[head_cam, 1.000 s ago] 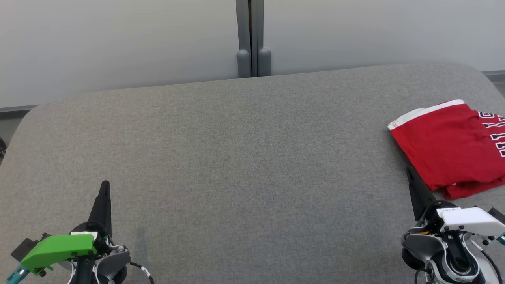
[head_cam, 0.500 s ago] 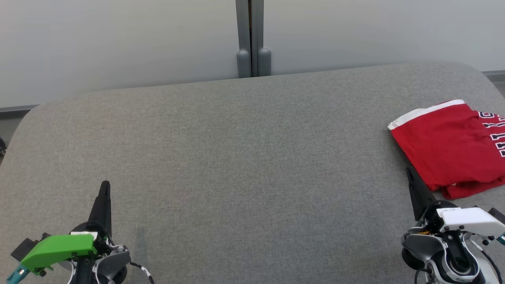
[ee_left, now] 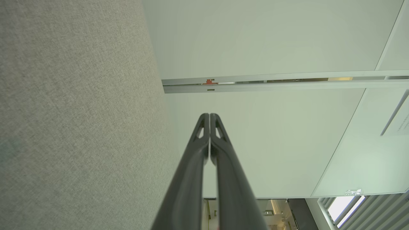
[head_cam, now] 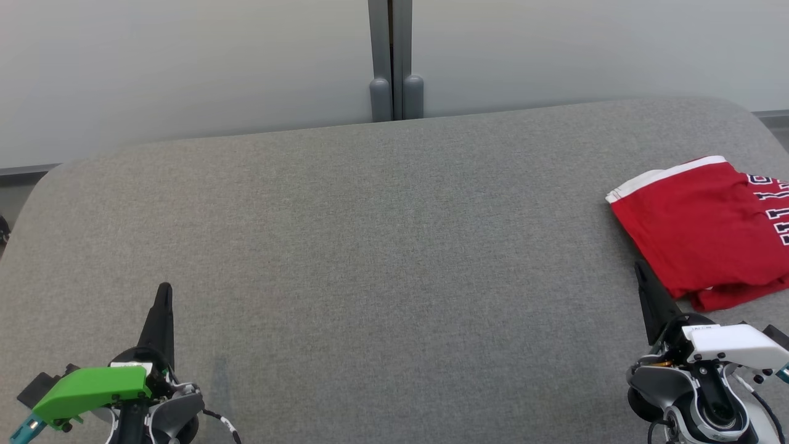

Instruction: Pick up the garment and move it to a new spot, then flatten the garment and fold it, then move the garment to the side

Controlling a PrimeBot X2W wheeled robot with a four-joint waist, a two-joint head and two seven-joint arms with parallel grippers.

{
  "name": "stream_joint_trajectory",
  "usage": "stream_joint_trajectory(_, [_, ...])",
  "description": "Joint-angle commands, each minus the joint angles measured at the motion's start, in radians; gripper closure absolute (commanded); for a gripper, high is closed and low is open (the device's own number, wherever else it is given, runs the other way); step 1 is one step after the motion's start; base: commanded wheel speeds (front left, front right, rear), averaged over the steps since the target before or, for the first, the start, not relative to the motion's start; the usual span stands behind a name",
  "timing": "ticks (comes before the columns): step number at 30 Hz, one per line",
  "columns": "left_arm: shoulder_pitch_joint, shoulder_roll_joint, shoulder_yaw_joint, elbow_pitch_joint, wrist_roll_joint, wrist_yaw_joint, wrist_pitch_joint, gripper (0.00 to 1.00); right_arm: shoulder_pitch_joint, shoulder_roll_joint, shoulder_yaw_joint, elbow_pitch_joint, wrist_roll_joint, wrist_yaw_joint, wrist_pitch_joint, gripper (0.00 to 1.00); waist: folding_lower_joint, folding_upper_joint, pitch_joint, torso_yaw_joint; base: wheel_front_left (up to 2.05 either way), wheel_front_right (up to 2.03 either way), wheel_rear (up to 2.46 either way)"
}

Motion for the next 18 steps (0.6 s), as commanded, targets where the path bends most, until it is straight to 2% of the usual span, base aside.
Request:
stream_joint_trajectory(1, [-0.012,0.006,0.003,0.001,-0.003,-0.006,0.004,1.00,-0.005,-0.004,-0.001,-0.004,0.006,0.000,0.003,1.00,0.0000,0.0000,0.000,0.000,0.00,0.00,0.00])
stream_joint_trajectory(18, [-0.012,0.006,0.003,0.001,-0.003,-0.006,0.004,1.00,-0.005,-0.004,-0.001,-0.004,0.006,0.000,0.003,1.00,0.0000,0.0000,0.000,0.000,0.00,0.00,0.00])
